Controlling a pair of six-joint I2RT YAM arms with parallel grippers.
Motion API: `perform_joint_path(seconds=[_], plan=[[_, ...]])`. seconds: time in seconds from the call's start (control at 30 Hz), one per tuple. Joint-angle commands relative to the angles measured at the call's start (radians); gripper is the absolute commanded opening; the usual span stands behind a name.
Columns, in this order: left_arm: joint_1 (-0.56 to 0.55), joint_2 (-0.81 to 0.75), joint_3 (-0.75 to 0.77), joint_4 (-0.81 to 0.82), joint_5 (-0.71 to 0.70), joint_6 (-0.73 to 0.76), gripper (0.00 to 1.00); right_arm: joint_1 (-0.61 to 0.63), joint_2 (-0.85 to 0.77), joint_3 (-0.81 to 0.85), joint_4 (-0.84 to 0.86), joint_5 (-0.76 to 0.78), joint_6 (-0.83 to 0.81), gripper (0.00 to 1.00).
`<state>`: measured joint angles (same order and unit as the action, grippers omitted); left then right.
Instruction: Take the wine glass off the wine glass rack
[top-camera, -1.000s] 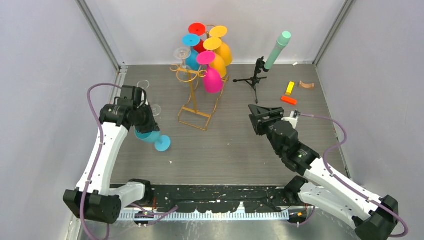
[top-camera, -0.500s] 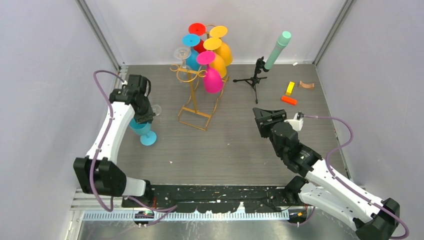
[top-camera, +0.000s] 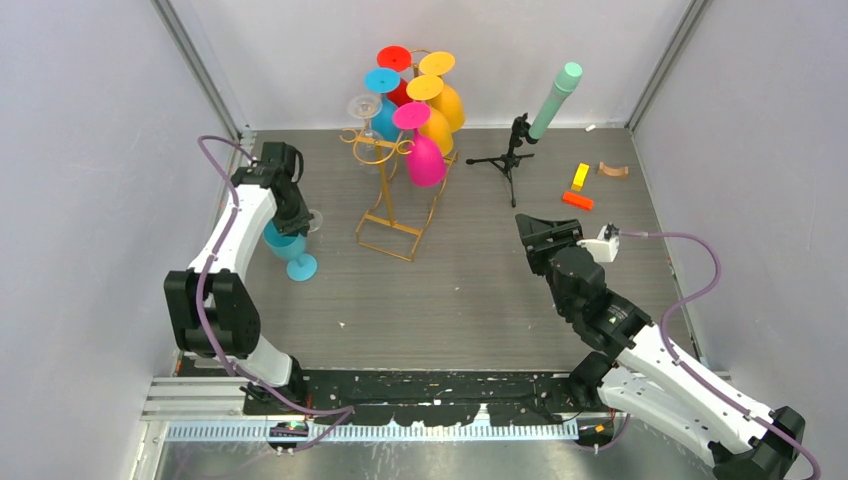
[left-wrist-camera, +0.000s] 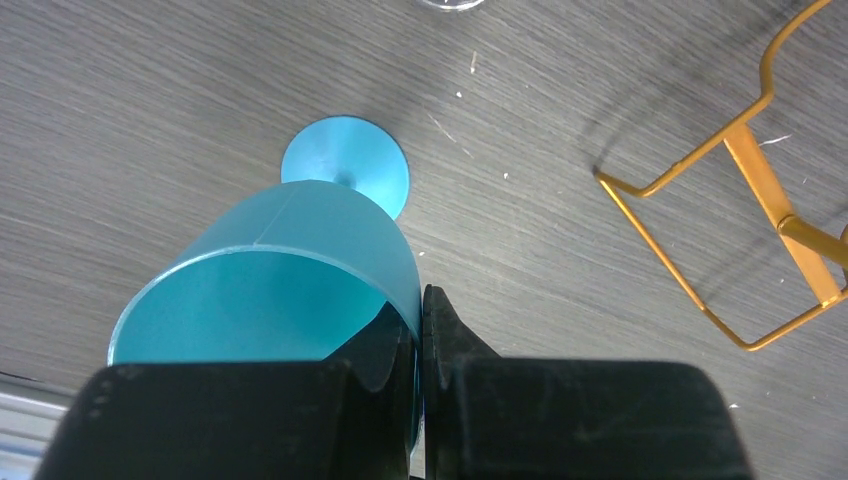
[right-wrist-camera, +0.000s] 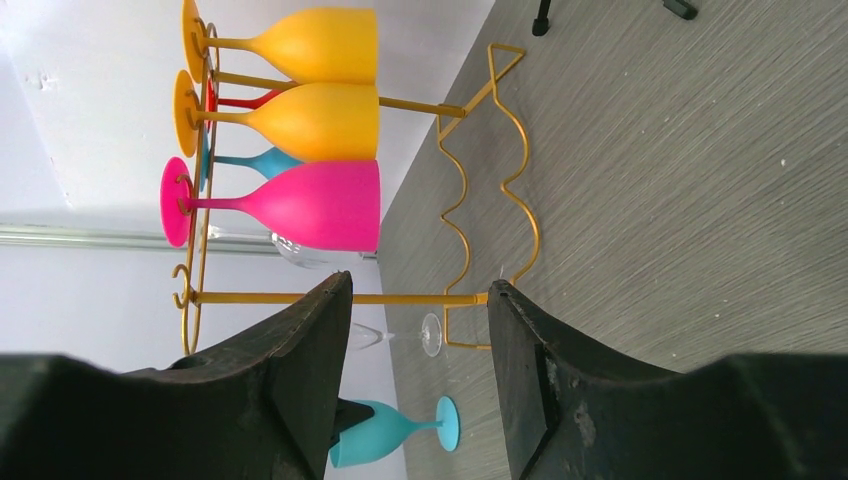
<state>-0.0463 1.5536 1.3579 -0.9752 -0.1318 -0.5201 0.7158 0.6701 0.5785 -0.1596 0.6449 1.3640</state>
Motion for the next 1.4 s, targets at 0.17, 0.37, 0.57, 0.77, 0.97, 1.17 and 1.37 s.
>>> perform_joint_path(seconds=[0.17, 0.37, 0.57, 0.77, 0.97, 1.17, 1.37], plan=[[0.010, -0.027, 0.004, 0.100, -0.027, -0.001, 0.11, -0.006, -0.006, 0.043, 0.013, 0.078, -0.050, 0.57], [0.011, -0.049, 0.008, 0.098, -0.043, 0.003, 0.33, -0.006, 0.003, 0.048, 0.012, 0.069, -0.058, 0.58], [0.010, -0.069, 0.056, 0.027, -0.066, 0.014, 0.57, -0.006, 0.023, 0.067, 0.011, 0.040, -0.067, 0.58], [0.010, -0.165, 0.114, -0.008, 0.001, 0.053, 0.94, -0.006, 0.042, 0.117, 0.039, -0.076, -0.142, 0.71], [0.010, -0.254, 0.174, -0.071, 0.099, 0.101, 1.00, -0.006, 0.105, 0.191, 0.126, -0.199, -0.256, 0.75], [0.010, -0.389, 0.177, -0.087, 0.411, 0.135, 1.00, -0.007, 0.230, 0.319, 0.249, -0.398, -0.298, 0.75], [0.010, -0.569, 0.073, 0.011, 0.703, 0.144, 1.00, -0.014, 0.471, 0.602, 0.106, -0.464, -0.383, 0.70]])
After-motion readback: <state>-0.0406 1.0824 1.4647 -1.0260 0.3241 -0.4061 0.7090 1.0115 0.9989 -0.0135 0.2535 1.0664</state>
